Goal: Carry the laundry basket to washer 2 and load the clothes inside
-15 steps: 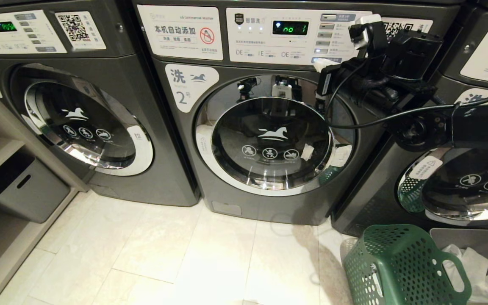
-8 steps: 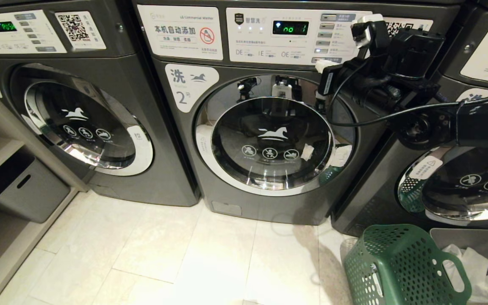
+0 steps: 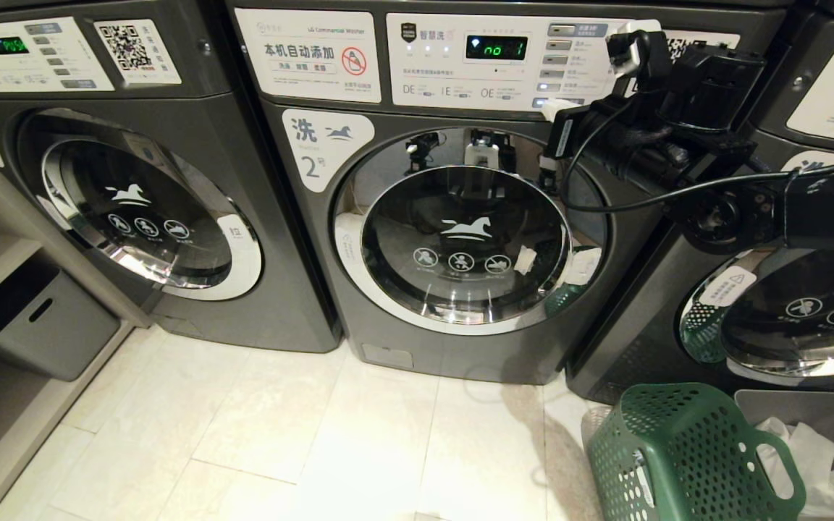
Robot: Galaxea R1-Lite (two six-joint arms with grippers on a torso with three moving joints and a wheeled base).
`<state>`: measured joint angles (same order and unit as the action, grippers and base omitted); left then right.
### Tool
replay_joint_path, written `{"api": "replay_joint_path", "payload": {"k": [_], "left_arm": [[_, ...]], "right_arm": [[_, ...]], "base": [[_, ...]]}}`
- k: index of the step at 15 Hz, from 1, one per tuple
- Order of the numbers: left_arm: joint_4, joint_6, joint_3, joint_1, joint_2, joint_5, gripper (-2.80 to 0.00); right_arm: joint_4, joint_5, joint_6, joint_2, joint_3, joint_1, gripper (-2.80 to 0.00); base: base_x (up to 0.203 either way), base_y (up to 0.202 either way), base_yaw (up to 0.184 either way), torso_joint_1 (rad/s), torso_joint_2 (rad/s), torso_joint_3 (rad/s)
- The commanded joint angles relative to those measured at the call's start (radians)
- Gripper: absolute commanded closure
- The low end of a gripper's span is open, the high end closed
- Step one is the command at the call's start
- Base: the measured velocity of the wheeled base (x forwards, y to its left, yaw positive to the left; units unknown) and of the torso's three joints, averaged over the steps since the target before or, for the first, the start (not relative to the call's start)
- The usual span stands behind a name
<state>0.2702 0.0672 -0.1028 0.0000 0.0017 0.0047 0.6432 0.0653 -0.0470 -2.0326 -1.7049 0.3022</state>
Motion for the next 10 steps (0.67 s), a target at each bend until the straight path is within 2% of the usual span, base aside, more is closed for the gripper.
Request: {"api": "replay_joint_path", "payload": {"k": [1, 10], "left_arm": [[0.001, 0.0, 0.0, 0.0, 0.0, 0.0, 0.0], [0.001, 0.0, 0.0, 0.0, 0.0, 0.001, 0.0]], "right_arm": [[0.003, 0.001, -0.001, -0.001, 0.0, 0.001, 0.0], [0.001, -0.025, -0.002, -0.043, -0.063, 0.002, 0.0]], "base": [[0.0, 0.0, 0.0, 0.0, 0.0, 0.0], [0.0, 0.0, 0.0, 0.0, 0.0, 0.0]]}}
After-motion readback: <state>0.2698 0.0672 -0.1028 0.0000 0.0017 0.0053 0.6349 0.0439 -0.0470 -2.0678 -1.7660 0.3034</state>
